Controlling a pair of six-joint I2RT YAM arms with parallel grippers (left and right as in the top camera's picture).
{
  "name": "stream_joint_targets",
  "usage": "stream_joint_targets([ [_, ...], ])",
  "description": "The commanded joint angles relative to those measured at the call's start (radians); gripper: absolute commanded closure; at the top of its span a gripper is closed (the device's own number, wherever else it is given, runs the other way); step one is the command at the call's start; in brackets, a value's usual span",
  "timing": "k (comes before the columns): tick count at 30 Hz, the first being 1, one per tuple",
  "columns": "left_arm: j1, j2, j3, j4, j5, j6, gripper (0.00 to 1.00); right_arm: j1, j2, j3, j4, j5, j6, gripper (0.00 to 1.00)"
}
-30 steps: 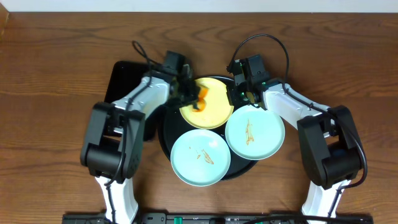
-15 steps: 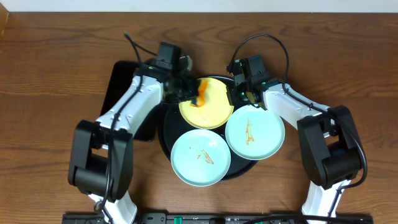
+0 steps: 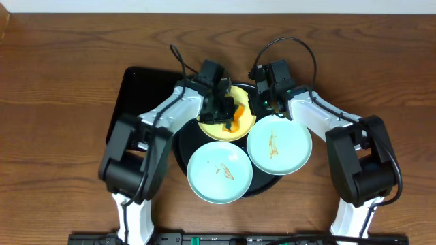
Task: Clean dirty plates on tray and stack at the side
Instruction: 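Scrub the yellow plate with the sponge while the right gripper holds it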
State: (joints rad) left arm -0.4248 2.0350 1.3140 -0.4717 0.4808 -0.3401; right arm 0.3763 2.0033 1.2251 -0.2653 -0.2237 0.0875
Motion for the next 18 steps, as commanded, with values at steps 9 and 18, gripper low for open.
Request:
stream_joint_targets([
  [9,0.057,0.028,-0.006,-0.082,-0.333,0.135,0.92,0.004,0.012,0.011,0.001,0.018,0.009,0.99],
  [18,0.111,-0.094,0.074,-0.082,-0.335,0.229,0.91,0.004,0.012,0.011,0.0,0.018,0.009,0.99],
])
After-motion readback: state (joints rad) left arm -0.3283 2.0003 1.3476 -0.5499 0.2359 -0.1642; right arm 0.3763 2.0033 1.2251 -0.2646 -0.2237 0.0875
